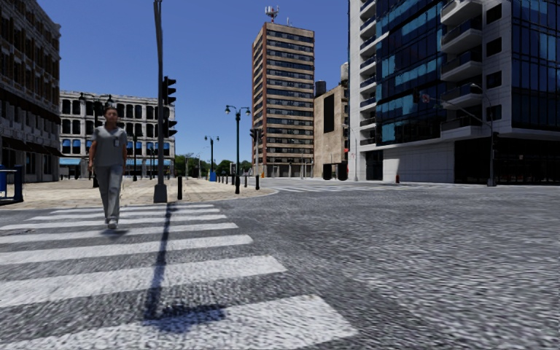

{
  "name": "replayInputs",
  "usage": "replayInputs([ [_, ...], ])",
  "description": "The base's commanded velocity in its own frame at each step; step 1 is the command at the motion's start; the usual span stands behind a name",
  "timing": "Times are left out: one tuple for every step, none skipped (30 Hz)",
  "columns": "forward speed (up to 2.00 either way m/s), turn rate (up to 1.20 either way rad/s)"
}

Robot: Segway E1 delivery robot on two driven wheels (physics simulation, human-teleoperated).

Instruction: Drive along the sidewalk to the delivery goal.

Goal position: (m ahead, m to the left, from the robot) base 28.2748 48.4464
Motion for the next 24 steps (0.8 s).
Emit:
replayInputs([
  [2.0, 0.95],
  [2.0, 1.2],
  [2.0, 1.2],
  [2.0, 1.2],
  [2.0, 1.2],
  [2.0, 1.2],
  [2.0, 1.2],
  [2.0, 1.2],
  [2.0, 1.2],
  [2.0, 1.2],
  [2.0, 1.2],
  [2.0, 0.0],
  [2.0, 0.0],
  [2.0, 0.0],
  [2.0, 0.0],
  [2.0, 0.0],
  [2.0, 0.0],
  [2.0, 0.0],
  [2.0, 0.0],
  [2.0, 0.0],
  [2.0, 0.0],
  [2.0, 0.0],
  [2.0, 0.0],
  [2.0, 0.0],
])
